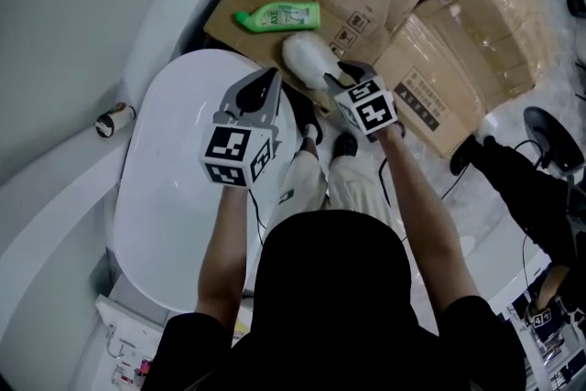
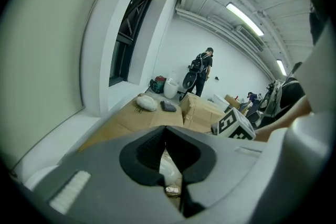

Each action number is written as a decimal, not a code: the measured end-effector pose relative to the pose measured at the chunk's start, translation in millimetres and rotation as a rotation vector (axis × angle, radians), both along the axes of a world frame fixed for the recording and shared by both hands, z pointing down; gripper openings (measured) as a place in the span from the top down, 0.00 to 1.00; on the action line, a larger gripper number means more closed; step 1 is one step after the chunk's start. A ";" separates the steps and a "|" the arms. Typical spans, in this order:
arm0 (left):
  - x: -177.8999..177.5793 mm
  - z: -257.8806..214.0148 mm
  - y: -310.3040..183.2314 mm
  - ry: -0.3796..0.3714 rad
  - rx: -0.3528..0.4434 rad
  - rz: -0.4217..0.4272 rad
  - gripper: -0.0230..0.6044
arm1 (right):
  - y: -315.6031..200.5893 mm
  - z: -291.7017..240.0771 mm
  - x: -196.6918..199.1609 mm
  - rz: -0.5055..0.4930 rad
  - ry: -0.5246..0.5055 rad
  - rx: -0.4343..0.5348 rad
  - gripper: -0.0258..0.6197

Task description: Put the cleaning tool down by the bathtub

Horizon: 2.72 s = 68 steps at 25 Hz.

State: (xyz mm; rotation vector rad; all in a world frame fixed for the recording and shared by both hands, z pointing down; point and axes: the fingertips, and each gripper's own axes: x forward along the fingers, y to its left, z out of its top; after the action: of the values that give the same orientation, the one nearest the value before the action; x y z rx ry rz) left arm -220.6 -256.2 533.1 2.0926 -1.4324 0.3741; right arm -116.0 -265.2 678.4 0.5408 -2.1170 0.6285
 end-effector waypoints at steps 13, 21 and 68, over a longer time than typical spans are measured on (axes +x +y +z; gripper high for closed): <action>44.2 -48.2 27.3 -0.054 0.064 -0.026 0.97 | 29.6 -90.5 55.6 0.053 -0.126 0.140 0.75; 87.8 -77.2 76.9 -0.085 0.103 -0.051 0.97 | 68.6 -141.5 105.8 0.059 -0.177 0.231 0.75; 196.8 -196.1 237.9 -0.100 0.316 -0.126 0.97 | 215.5 -344.6 191.7 -0.003 -0.478 0.531 0.93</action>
State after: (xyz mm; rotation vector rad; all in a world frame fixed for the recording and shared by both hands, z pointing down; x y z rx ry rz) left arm -23.7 -18.3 337.0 2.2382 -1.7689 0.2156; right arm 75.7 -49.8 333.8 0.7266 -2.7587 0.1892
